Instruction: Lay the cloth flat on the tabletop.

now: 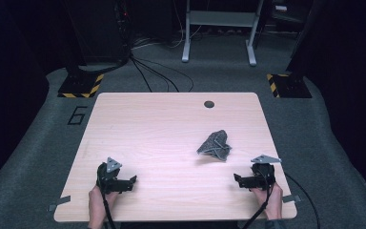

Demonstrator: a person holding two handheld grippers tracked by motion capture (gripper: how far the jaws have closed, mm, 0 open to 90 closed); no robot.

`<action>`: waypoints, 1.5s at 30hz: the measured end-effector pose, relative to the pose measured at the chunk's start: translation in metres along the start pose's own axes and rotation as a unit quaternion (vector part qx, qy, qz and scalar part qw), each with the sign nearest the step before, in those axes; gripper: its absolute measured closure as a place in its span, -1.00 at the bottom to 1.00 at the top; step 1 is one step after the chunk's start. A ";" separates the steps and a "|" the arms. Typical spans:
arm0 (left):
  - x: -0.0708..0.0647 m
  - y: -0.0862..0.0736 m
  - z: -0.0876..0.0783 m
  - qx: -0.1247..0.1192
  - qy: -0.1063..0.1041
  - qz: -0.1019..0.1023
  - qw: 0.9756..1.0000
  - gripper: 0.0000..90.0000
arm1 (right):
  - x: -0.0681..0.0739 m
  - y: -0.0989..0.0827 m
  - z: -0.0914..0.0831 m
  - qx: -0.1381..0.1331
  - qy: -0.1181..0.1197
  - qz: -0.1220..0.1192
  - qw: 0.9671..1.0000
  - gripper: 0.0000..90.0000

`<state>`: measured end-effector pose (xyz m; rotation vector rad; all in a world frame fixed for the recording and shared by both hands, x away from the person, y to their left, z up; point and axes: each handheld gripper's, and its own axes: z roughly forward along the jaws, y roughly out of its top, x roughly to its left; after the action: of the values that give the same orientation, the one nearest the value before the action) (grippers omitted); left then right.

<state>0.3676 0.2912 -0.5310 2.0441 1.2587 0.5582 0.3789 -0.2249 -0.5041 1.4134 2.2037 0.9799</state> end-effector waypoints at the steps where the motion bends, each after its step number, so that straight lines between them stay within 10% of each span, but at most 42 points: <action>1: 0.000 0.000 0.000 0.000 0.000 -0.001 1.000 -0.92 | 0.002 0.005 0.001 -0.003 0.005 -0.005 1.000 -1.00; 18: 0.000 0.000 0.000 0.000 0.000 0.000 1.000 -0.92 | 0.026 0.085 0.032 0.000 0.047 -0.052 0.998 -0.99; 32: 0.000 0.000 0.000 0.000 0.000 0.000 1.000 -0.92 | 0.025 0.107 0.063 0.014 0.037 -0.042 0.998 -0.76; 45: 0.000 0.000 0.000 -0.003 0.000 -0.004 1.000 -0.92 | 0.027 0.097 0.086 0.046 0.042 -0.055 0.997 0.12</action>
<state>0.3676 0.2907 -0.5314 2.0335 1.2636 0.5583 0.4830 -0.1438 -0.4939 1.2950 2.3884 0.9282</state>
